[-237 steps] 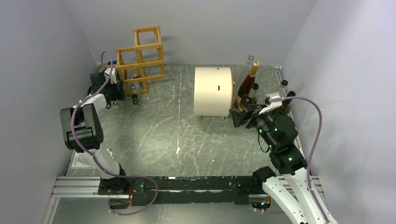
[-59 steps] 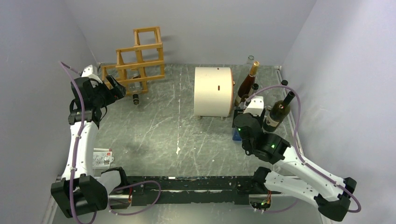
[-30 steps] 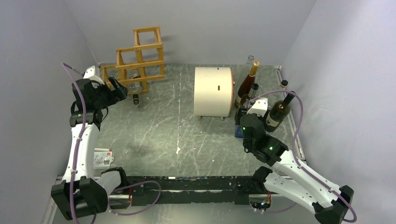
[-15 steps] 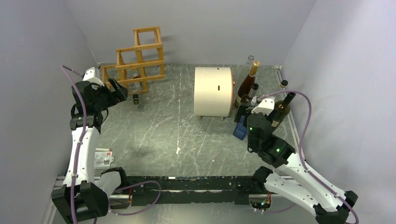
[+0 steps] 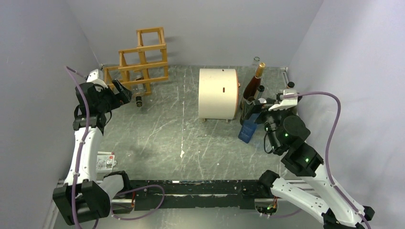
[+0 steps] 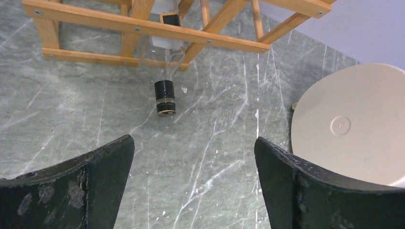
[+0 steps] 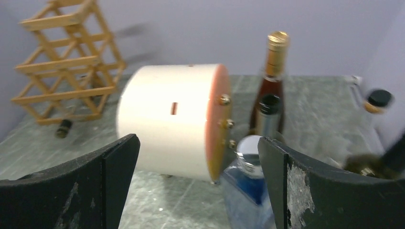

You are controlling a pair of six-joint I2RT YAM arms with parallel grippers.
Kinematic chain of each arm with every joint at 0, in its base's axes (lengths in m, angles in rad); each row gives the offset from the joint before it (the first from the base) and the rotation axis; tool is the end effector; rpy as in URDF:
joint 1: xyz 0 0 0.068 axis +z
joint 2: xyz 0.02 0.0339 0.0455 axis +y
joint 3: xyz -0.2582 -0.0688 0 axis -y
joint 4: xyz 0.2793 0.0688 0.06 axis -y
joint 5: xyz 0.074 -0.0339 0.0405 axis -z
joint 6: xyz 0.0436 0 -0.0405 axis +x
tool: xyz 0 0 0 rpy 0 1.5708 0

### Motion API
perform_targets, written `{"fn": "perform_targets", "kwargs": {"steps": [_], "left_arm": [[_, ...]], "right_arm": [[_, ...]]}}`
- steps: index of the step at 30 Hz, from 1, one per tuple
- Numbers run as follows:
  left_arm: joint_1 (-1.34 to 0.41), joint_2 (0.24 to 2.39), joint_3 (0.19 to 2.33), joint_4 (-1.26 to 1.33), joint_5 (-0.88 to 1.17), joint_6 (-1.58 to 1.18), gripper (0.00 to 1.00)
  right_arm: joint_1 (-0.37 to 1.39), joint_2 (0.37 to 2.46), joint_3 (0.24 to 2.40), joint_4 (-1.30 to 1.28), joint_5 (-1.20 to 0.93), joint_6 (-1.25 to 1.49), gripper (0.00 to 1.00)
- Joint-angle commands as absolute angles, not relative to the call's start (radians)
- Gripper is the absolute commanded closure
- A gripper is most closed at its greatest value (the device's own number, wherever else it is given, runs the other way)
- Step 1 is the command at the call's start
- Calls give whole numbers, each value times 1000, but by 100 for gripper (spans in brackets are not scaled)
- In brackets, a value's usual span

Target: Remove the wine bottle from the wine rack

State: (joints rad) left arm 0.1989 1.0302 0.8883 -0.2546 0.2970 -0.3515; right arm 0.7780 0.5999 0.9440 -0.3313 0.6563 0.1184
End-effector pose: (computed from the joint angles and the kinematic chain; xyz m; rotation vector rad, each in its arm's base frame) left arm 0.2758 0.0426 0.3101 -0.3448 1.9391 -0.3917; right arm 0.1313 0.0920 0.4114 0.0036 1.5639 0.1953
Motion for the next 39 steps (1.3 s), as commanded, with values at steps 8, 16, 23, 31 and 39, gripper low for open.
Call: {"fn": "perform_targets", "kwargs": {"steps": [8, 16, 23, 31, 39], "left_arm": [[173, 1169, 854, -157, 329, -343, 1], [-18, 1312, 845, -112, 84, -347, 7], [-58, 1561, 1010, -136, -72, -325, 1], [-59, 1711, 1057, -22, -114, -243, 5], [-66, 1781, 1069, 44, -198, -187, 28]], "right_arm": [[775, 739, 955, -73, -14, 27, 0], [775, 765, 944, -65, -91, -2, 0], [775, 724, 927, -81, -55, -27, 0], [776, 666, 888, -74, -26, -34, 0], [777, 670, 890, -83, -28, -34, 0]]}}
